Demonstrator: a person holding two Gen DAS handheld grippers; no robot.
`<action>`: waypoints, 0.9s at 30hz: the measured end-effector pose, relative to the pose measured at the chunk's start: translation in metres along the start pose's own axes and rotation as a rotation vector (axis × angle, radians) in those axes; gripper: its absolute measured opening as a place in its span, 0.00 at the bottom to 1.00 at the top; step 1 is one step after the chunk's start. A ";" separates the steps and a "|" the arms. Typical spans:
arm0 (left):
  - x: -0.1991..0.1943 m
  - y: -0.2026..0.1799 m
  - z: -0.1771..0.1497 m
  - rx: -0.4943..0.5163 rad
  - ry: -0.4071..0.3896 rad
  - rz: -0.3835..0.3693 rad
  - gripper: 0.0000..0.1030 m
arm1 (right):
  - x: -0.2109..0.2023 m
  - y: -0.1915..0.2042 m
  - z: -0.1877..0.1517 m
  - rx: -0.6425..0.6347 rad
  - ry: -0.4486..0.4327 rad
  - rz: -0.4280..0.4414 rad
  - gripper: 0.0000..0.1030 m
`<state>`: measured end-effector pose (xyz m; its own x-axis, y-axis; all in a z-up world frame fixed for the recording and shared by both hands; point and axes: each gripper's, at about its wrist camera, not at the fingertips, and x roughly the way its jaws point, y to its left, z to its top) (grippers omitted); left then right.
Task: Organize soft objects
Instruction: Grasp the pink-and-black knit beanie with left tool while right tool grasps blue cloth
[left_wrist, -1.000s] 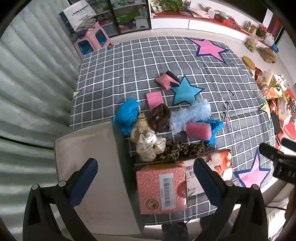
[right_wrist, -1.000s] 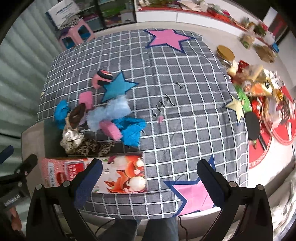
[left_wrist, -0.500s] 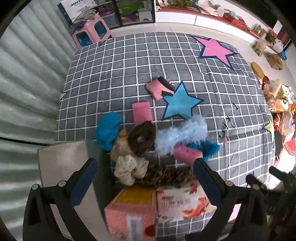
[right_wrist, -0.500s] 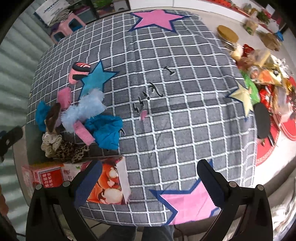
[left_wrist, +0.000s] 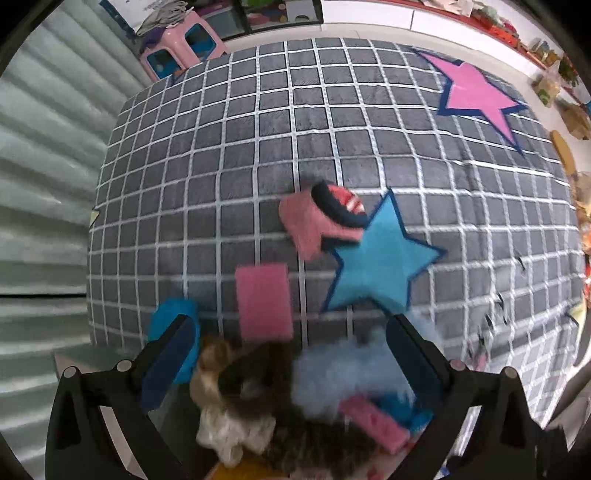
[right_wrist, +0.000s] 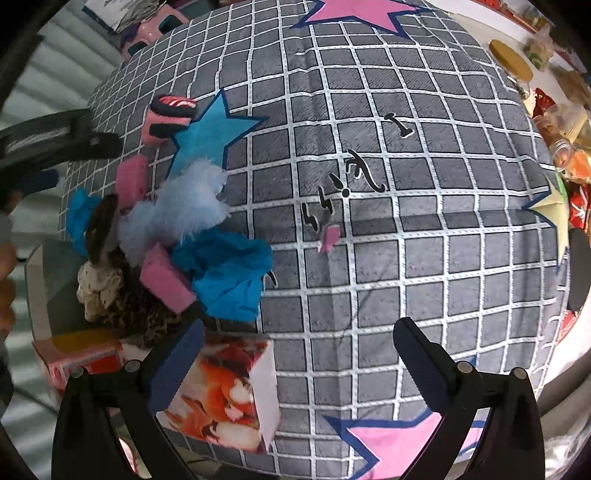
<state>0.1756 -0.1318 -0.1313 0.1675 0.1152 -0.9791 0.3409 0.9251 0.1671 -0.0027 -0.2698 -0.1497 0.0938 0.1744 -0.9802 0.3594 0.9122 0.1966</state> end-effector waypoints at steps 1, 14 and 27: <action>0.007 -0.002 0.007 0.005 -0.002 0.008 1.00 | 0.002 0.000 0.002 0.005 -0.003 0.007 1.00; 0.081 -0.016 0.037 0.119 0.022 0.120 0.94 | 0.048 0.019 0.017 -0.116 0.038 0.021 1.00; 0.085 -0.024 0.052 0.151 0.038 -0.021 0.48 | 0.075 0.064 0.028 -0.254 0.064 0.028 0.57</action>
<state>0.2297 -0.1631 -0.2130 0.1244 0.1132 -0.9857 0.4799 0.8627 0.1597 0.0534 -0.2092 -0.2102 0.0381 0.2169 -0.9755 0.1118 0.9691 0.2198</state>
